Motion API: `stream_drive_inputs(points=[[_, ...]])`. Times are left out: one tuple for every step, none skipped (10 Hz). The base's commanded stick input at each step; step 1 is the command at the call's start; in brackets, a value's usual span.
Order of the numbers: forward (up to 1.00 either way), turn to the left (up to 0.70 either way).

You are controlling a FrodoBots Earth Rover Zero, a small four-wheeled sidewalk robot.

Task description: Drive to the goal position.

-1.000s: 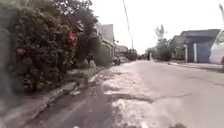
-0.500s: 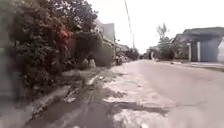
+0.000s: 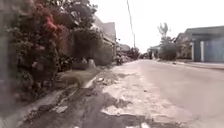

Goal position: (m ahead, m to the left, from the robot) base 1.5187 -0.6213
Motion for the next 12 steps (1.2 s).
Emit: stream_drive_inputs(points=[[0.70,-0.07],[0.70,-0.30],[0.70,-0.25],[0.70,-0.14],[0.70,-0.04],[0.70,0.00],[0.70,0.00],[0.70,0.00],[0.70,0.00],[0.70,0.00],[0.70,0.00],[0.70,0.00]])
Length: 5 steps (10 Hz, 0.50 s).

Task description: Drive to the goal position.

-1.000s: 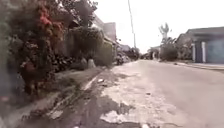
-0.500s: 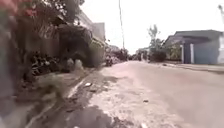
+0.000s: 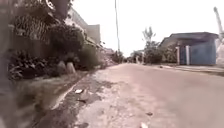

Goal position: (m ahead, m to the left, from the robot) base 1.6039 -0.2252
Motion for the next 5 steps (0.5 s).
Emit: stream_drive_inputs(points=[[0.70,0.00],[0.70,0.00],[0.70,0.00],[0.70,0.00],[0.70,0.00]])
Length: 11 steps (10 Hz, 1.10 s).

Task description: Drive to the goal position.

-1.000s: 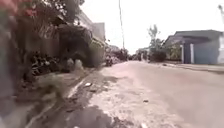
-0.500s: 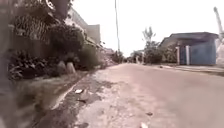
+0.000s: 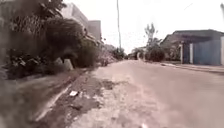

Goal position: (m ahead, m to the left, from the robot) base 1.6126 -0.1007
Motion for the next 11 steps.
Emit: stream_drive_inputs(points=[[0.70,0.00],[0.70,0.00],[0.70,0.00],[0.70,0.00],[0.70,0.00],[0.70,0.00],[0.70,0.00],[0.70,0.00],[0.70,0.00],[0.70,0.00],[0.70,0.00]])
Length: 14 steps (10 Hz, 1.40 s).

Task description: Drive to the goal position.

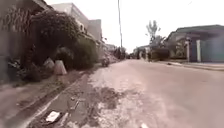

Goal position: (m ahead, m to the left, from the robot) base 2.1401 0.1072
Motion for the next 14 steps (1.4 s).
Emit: stream_drive_inputs(points=[[0.70,0.00],[0.70,0.00],[0.70,0.00],[0.70,0.00],[0.70,0.00],[0.70,0.00],[0.70,0.00],[0.70,0.00],[0.70,0.00],[0.70,0.00],[0.70,0.00],[0.70,0.00],[0.70,0.00],[0.70,0.00]])
